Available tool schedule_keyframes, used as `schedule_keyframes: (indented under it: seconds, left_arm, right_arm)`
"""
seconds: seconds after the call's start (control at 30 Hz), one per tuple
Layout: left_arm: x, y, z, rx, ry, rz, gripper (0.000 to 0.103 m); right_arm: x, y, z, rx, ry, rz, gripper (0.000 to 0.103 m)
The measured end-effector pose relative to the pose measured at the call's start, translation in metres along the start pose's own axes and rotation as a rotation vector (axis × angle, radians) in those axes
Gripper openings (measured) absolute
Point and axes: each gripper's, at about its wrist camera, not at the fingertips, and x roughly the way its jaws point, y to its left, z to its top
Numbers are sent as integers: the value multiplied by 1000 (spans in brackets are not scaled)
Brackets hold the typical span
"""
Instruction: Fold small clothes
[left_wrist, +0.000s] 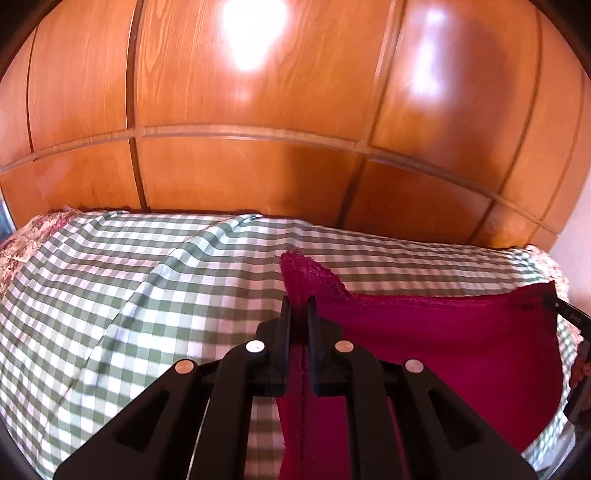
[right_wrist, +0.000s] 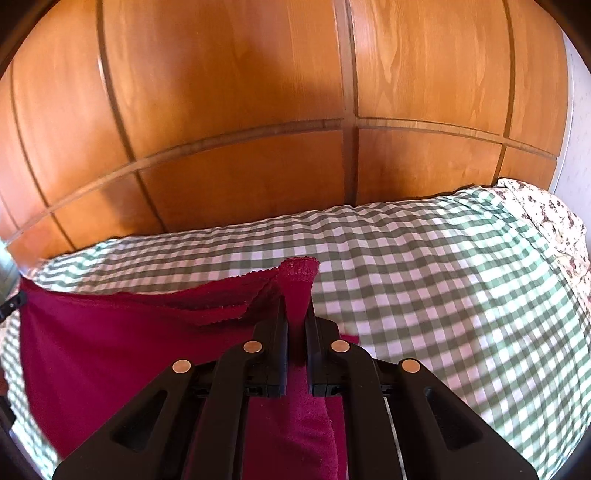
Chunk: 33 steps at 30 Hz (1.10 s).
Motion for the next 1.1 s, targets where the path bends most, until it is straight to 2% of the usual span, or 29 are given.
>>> schedule_keyframes:
  seconds: [0.2, 0.3, 0.33, 0.37, 0.4, 0.43, 0.47, 0.57, 0.6, 0.77, 0.9, 1.0, 1.07, 1.1]
  left_arm:
    - [51, -7, -4, 5, 90, 75, 7]
    - [63, -12, -14, 49, 118, 134, 15]
    - [62, -10, -16, 38, 118, 121, 17]
    - [58, -7, -17, 18, 117, 110, 32]
    - [52, -3, -19, -3, 112, 103, 42]
    - [45, 4, -22, -25, 103, 88, 43]
    - [38, 7, -26, -33, 103, 72, 42]
    - [15, 17, -44, -32, 107, 30, 46]
    - [8, 19, -50, -33, 106, 20, 50]
    - [-29, 36, -97, -76, 136, -68, 56]
    - [-51, 44, -137, -131, 183, -138, 56]
    - [-64, 47, -157, -202, 196, -228, 55]
    - [-66, 42, -165, -189, 193, -226, 54]
    - [-64, 40, -167, -177, 199, -217, 47]
  right_arm:
    - [63, 2, -11, -4, 122, -69, 6]
    - [76, -2, -20, 10, 163, -59, 7]
    - [72, -5, -19, 25, 157, -42, 11]
    - [69, -7, -18, 37, 155, -34, 25]
    - [61, -11, -18, 53, 139, -27, 47]
    - [52, -15, -18, 62, 117, -24, 57]
    - [43, -19, -18, 69, 98, -22, 61]
    - [18, -32, -30, 108, 101, 31, 61]
    - [9, -37, -37, 123, 104, 48, 61]
    - [-25, -59, -79, 215, 142, 138, 62]
    - [-48, -60, -121, 286, 182, 223, 62]
    - [-57, -51, -149, 305, 204, 256, 62]
    - [-60, -48, -163, 328, 206, 276, 62]
    - [-61, -46, -166, 334, 197, 275, 62]
